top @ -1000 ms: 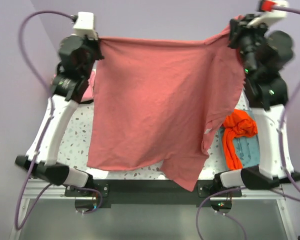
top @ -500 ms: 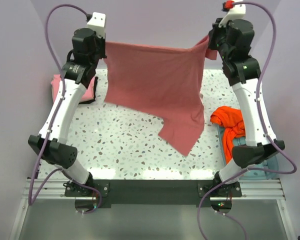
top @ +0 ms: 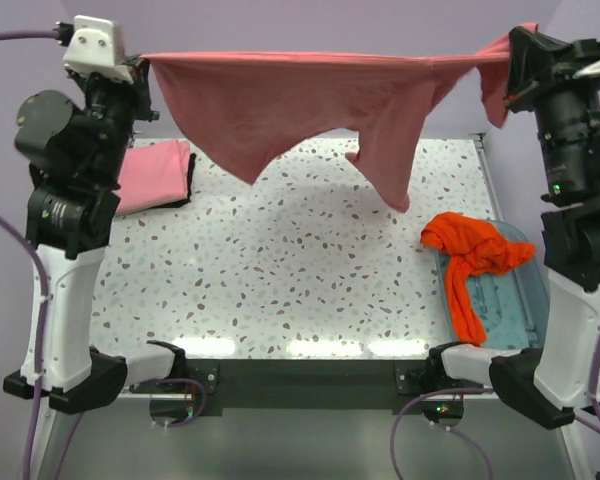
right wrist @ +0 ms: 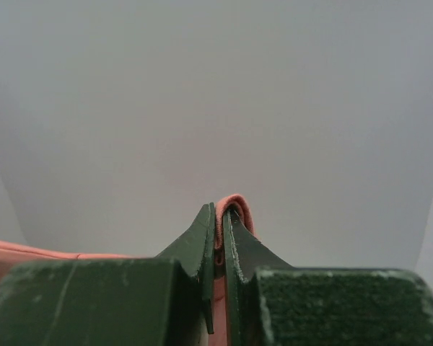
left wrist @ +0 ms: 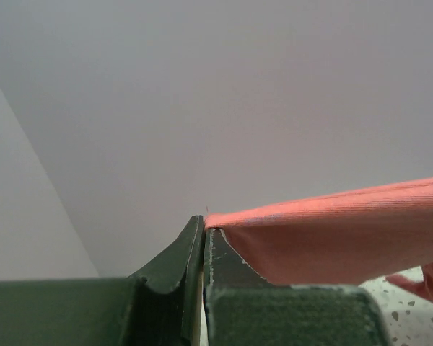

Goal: Fold and stack the t-shirts
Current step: Flatten the tshirt out

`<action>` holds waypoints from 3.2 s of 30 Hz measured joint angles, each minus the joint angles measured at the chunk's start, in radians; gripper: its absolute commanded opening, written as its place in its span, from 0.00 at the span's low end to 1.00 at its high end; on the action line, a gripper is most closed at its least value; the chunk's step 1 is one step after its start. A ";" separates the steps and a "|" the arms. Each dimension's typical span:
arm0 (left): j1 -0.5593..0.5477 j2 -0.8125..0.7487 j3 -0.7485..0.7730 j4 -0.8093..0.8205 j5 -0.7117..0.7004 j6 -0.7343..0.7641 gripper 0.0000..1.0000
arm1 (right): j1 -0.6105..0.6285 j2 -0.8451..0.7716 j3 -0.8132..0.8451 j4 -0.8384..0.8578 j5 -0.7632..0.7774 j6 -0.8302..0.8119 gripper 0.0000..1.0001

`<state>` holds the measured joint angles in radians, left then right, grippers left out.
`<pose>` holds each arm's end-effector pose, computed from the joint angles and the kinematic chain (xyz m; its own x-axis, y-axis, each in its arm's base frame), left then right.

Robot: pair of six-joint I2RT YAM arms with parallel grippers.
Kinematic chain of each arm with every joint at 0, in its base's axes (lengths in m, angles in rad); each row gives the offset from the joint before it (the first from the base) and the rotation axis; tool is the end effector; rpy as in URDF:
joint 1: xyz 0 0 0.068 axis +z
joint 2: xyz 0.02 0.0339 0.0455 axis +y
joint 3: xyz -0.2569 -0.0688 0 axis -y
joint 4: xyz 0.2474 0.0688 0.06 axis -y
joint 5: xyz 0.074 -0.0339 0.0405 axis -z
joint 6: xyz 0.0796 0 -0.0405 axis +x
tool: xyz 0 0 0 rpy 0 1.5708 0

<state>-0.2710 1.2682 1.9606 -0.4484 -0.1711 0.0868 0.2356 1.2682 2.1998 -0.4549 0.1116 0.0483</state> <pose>0.2382 -0.0521 0.5997 0.2410 0.0217 -0.9703 0.0840 0.9955 0.0431 0.1760 0.0331 0.6633 0.4391 0.1548 -0.8850 -0.1571 0.9831 0.0939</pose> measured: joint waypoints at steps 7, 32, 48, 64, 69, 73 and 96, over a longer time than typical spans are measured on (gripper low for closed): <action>-0.001 -0.101 0.040 0.004 0.058 -0.016 0.00 | 0.000 -0.062 0.079 -0.006 -0.051 0.001 0.00; 0.155 0.583 -0.330 0.121 -0.063 -0.025 1.00 | 0.002 0.929 0.251 0.084 -0.030 -0.003 0.99; 0.042 0.415 -0.394 0.047 0.008 -0.317 1.00 | 0.076 0.406 -0.439 0.015 0.021 0.064 0.99; -0.012 0.518 -0.679 0.073 0.205 -0.560 1.00 | 0.064 0.364 -0.919 0.014 0.023 0.190 0.99; -0.012 0.562 -0.722 0.108 0.218 -0.577 1.00 | 0.063 0.397 -0.945 0.029 0.003 0.203 0.99; -0.011 0.622 -0.737 0.127 0.221 -0.578 1.00 | 0.062 0.456 -0.947 0.037 -0.011 0.205 0.98; 0.080 0.823 -0.489 0.167 0.166 -0.491 1.00 | 0.069 0.737 -0.815 0.057 -0.080 0.219 0.98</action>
<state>-0.1913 2.0914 1.4712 -0.2817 -0.0051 -0.4038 0.3050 2.0048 1.3849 -0.3977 0.0311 0.2676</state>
